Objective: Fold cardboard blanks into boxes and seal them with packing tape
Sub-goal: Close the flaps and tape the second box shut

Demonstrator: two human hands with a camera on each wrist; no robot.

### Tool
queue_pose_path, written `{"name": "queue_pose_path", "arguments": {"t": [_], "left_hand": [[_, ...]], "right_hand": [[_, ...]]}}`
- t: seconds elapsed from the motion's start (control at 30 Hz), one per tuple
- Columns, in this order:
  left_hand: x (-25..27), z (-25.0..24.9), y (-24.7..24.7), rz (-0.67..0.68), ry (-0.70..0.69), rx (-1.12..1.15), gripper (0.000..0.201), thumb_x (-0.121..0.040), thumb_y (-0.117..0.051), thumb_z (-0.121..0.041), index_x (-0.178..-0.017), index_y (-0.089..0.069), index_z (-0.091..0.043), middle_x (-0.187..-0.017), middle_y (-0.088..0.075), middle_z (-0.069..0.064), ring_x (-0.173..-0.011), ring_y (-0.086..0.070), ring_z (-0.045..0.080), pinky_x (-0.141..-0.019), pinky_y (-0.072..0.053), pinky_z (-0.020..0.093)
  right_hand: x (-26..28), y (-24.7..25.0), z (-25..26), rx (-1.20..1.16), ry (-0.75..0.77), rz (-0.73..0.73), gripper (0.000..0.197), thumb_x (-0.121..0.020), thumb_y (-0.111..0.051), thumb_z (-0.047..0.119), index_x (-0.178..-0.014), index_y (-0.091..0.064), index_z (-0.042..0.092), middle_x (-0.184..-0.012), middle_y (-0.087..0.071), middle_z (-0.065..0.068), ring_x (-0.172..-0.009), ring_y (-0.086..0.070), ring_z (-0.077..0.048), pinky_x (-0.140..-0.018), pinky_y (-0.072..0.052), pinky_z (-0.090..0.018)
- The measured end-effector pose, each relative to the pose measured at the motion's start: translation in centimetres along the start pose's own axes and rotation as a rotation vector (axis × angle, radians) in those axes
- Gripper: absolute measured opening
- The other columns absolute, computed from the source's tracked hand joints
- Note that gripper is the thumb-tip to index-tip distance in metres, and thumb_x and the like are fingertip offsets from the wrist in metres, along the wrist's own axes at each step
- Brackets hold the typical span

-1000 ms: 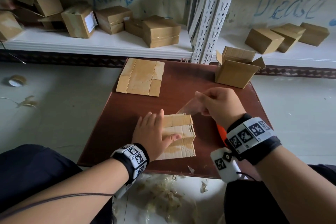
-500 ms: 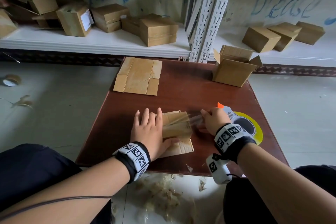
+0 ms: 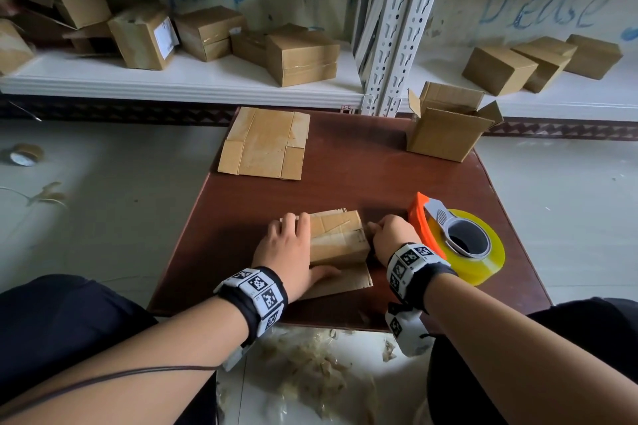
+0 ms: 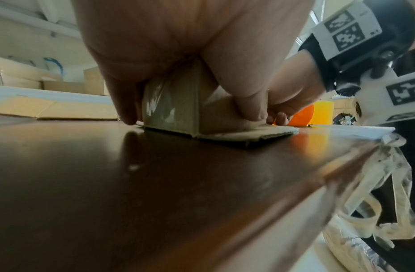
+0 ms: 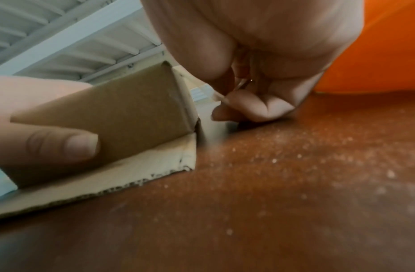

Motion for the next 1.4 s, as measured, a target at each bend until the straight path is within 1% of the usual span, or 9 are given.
{"name": "queue_pose_path", "arguments": {"t": [0.23,0.37,0.47,0.6,0.7,0.77,0.87,1.03,1.4], "left_hand": [[0.8,0.3,0.6,-0.066,0.008,0.144,0.11,-0.073,-0.049,-0.093,-0.146,-0.03,-0.014,-0.131,-0.042,0.005,-0.115,-0.047,0.028,-0.094,-0.049,0.037],[0.3,0.7,3.5,-0.199,-0.021,0.249,0.105,-0.072,-0.05,-0.095,-0.138,-0.039,-0.014,-0.123,-0.045,0.004,-0.109,-0.049,0.028,-0.09,-0.052,0.041],[0.1,0.4,6.3,-0.297,-0.06,0.331,0.107,-0.071,-0.05,-0.099,-0.136,-0.042,-0.014,-0.12,-0.049,0.004,-0.106,-0.052,0.028,-0.089,-0.052,0.044],[0.3,-0.6,9.1,-0.341,-0.107,0.478,0.109,-0.069,-0.056,-0.096,-0.141,-0.041,-0.015,-0.125,-0.05,0.003,-0.112,-0.051,0.024,-0.093,-0.052,0.045],[0.6,-1.1,11.2,-0.409,-0.16,0.611,0.103,-0.069,-0.068,-0.089,-0.137,-0.045,-0.015,-0.119,-0.049,-0.001,-0.108,-0.051,0.02,-0.093,-0.051,0.045],[0.8,-1.4,12.4,-0.439,-0.186,0.673,0.102,-0.068,-0.073,-0.084,-0.138,-0.045,-0.015,-0.12,-0.048,-0.004,-0.11,-0.05,0.017,-0.095,-0.05,0.043],[0.9,-1.9,14.1,-0.454,-0.239,0.693,0.109,-0.066,-0.075,-0.084,-0.144,-0.043,-0.015,-0.128,-0.047,-0.004,-0.119,-0.049,0.016,-0.103,-0.048,0.042],[1.1,-2.5,14.8,-0.335,-0.288,0.617,0.121,-0.068,-0.058,-0.093,-0.16,-0.022,-0.023,-0.144,-0.037,-0.006,-0.132,-0.041,0.014,-0.112,-0.041,0.034],[-0.5,-2.6,12.5,-0.218,-0.185,0.665,0.131,-0.061,-0.034,-0.107,-0.162,-0.017,-0.026,-0.153,-0.041,0.004,-0.142,-0.039,0.024,-0.118,-0.034,0.05]], "right_hand": [[0.2,0.1,1.6,0.068,0.072,0.064,0.031,-0.109,-0.05,0.027,-0.134,-0.065,0.017,-0.131,-0.068,-0.008,-0.122,-0.064,-0.029,-0.099,-0.051,-0.035],[1.4,3.2,3.6,-0.129,0.194,-0.037,0.039,-0.109,-0.051,0.029,-0.075,-0.062,0.013,-0.074,-0.062,-0.004,-0.077,-0.06,-0.025,-0.07,-0.04,-0.029],[2.8,6.1,4.6,-0.277,0.241,-0.136,0.049,-0.108,-0.054,0.033,-0.063,-0.05,0.013,-0.063,-0.049,-0.001,-0.061,-0.044,-0.016,-0.057,-0.035,-0.032],[4.3,7.8,4.4,-0.552,0.238,-0.153,0.06,-0.096,-0.058,0.056,-0.073,-0.053,0.001,-0.069,-0.048,-0.007,-0.07,-0.045,-0.023,-0.068,-0.036,-0.035],[5.5,8.4,4.3,-0.779,0.23,-0.086,0.089,-0.074,-0.055,0.078,-0.101,-0.068,-0.006,-0.085,-0.07,-0.019,-0.079,-0.062,-0.03,-0.082,-0.054,-0.047],[6.8,9.3,4.7,-0.851,0.245,-0.029,0.072,-0.089,-0.056,0.07,-0.106,-0.074,0.002,-0.095,-0.078,-0.018,-0.087,-0.074,-0.032,-0.09,-0.058,-0.051],[8.4,10.2,4.4,-0.959,0.252,0.049,0.049,-0.106,-0.052,0.05,-0.109,-0.078,0.009,-0.087,-0.079,-0.009,-0.072,-0.071,-0.019,-0.076,-0.057,-0.038],[10.2,10.1,4.1,-1.122,0.191,0.095,0.053,-0.105,-0.053,0.051,-0.122,-0.071,0.004,-0.108,-0.069,-0.034,-0.09,-0.059,-0.035,-0.079,-0.049,-0.047],[10.3,7.4,5.2,-1.241,0.18,0.076,0.047,-0.105,-0.06,0.04,-0.109,-0.068,-0.006,-0.089,-0.057,-0.019,-0.063,-0.053,-0.027,-0.059,-0.045,-0.034]]}}
Point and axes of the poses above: each hand's wrist, its own x-axis away from the middle knuckle, its own y-axis out of the back of the hand, z = x × y, the point moved 8 cm from there along -x, towards the middle knuckle
